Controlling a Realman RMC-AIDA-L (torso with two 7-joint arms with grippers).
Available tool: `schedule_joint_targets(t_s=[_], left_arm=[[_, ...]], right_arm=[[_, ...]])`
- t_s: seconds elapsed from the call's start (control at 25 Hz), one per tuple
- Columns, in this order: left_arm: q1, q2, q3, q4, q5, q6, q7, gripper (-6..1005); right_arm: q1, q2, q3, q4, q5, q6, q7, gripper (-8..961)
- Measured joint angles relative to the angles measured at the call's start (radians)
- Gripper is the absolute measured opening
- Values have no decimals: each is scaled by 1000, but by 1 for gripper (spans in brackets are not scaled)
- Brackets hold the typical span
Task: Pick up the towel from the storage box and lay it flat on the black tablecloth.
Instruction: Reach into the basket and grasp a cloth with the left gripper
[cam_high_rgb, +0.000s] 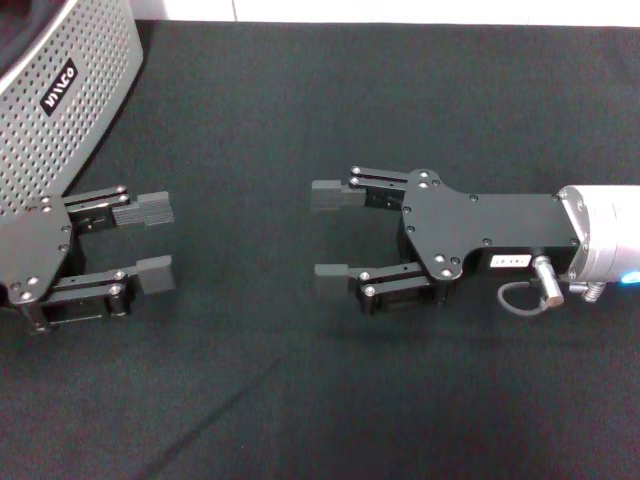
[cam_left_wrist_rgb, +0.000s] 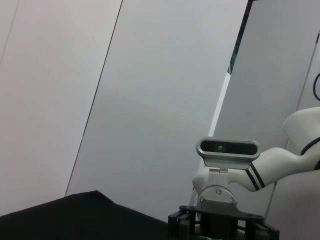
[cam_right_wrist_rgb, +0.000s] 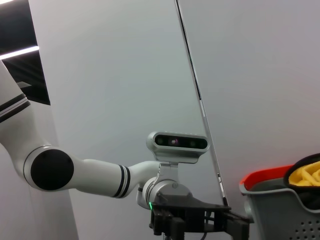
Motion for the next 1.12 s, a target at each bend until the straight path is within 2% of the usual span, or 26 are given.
schedule_joint_targets(t_s=[0.6,0.8,0.96,1.04,1.12], left_arm=[[3,-6,-15,-14,3,-1,15,728],[-6,-9,-28,15,-12,4,-37,727],[-10,-14,-36,124,-60,-6,-188,725],[-12,-19,-60,219,-68,-24,-290,725],[-12,-28,-101,375,-47,-66,-420,724]], right_arm=[[0,3,2,7,0,2,-11,844],[-8,3,8,8,0,35,-20,843],[-14,3,25,10,0,63,-34,843],[-16,3,28,12,0,71,-43,843],[-17,3,29,16,2,77,-49,843]])
